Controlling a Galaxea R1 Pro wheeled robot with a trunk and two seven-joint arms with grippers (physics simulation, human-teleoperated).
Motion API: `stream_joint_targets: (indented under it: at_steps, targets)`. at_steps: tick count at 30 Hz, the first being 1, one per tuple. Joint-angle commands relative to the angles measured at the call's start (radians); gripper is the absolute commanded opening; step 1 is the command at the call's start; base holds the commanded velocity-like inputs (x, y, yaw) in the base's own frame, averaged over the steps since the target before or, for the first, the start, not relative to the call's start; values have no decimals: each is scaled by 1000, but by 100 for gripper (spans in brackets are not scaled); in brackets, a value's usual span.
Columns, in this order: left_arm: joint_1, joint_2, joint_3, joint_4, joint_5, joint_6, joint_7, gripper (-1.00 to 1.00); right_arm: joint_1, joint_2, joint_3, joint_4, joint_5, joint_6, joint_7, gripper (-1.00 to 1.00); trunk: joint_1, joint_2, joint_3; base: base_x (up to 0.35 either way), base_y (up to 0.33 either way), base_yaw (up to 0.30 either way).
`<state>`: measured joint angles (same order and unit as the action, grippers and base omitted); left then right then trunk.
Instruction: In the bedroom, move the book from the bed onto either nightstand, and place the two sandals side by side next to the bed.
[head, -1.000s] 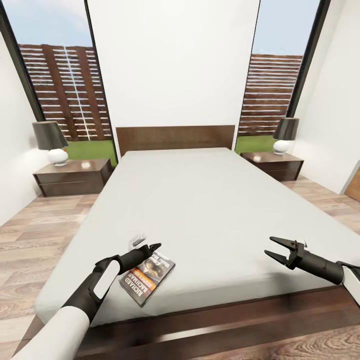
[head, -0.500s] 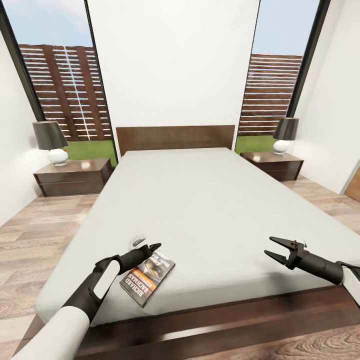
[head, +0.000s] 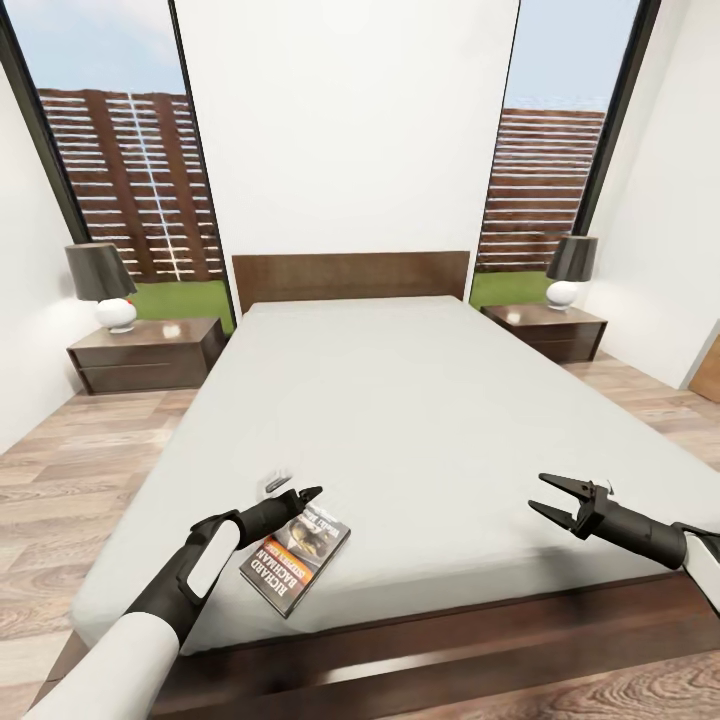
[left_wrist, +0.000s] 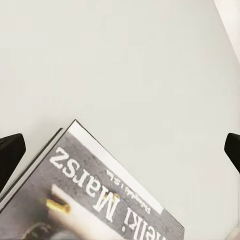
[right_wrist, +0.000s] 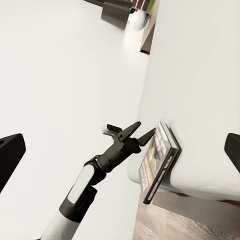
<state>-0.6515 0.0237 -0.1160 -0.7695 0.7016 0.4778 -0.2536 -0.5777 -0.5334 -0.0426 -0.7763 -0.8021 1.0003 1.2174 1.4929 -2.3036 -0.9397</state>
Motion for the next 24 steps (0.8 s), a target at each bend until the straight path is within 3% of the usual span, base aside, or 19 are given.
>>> stream_joint_targets:
  at_steps: [1,12,21,24]
  targets:
    - [0,1,-2,-1,6,4,0,100,-1,0,0,0,0,5,2,100,0,0,-1,0,0,0]
    - [0,1,-2,-1,6,4,0,100,0,1,0,0,0,3,2,100,0,0,-1,0,0,0]
    - [0,1,-2,-1,6,4,0,100,-1,0,0,0,0,3,2,100,-35,63,27,0,0,0]
    - [0,1,-2,-1,6,4,0,100,-1,0,0,0,0,3,2,100,-35,63,27,0,0,0]
